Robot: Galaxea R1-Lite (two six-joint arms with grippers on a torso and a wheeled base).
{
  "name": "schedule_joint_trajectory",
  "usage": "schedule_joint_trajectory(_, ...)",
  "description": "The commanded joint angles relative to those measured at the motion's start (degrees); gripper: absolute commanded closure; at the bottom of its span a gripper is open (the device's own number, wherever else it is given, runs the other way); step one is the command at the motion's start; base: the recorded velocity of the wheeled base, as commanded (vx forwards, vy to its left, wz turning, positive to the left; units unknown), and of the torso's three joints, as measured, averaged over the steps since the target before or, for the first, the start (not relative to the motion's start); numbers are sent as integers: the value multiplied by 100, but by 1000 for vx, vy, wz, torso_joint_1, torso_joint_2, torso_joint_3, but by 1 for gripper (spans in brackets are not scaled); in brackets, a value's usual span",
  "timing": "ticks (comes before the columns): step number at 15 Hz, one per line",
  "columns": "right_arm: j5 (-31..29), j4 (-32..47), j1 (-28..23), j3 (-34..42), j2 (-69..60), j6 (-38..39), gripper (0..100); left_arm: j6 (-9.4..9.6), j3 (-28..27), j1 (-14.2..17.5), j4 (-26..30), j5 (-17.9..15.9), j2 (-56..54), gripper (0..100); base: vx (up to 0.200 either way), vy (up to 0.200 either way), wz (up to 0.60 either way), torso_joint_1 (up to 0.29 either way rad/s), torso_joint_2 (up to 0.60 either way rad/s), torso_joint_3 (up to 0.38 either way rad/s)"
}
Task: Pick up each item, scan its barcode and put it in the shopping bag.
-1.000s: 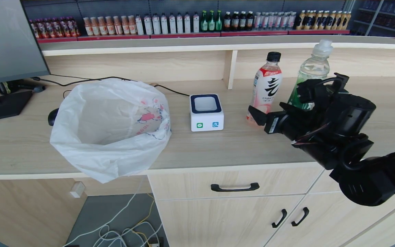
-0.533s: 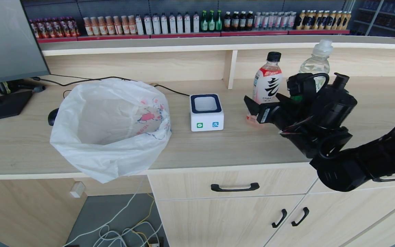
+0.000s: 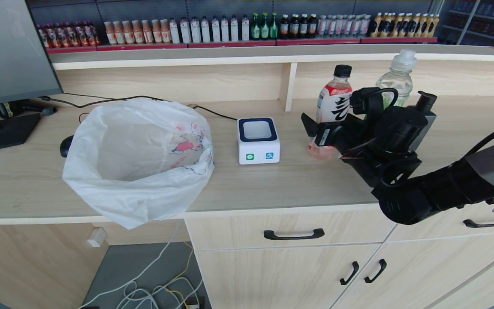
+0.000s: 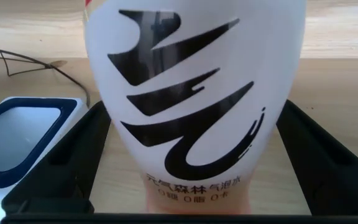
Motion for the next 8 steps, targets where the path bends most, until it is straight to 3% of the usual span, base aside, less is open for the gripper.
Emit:
schedule_joint_trajectory(1, 9, -4, -63, -47, 18, -2, 0, -3, 0, 1, 0, 1, -1, 0, 0, 0, 0, 0, 0, 0)
schedule_joint_trajectory(5, 1, 5, -72, -170, 18, -10, 0, -3, 0, 1, 0, 10, -1, 0, 0, 0, 0, 0, 0, 0)
schedule_joint_trajectory(6, -17, -4, -72, -196, 18, -28, 100, -3, 0, 1, 0, 1, -1, 0, 0, 0, 0, 0, 0, 0)
schedule_joint_trajectory(8, -17, -4, -55, -161, 1, -46, 100, -3, 0, 1, 0, 1, -1, 0, 0, 0, 0, 0, 0, 0)
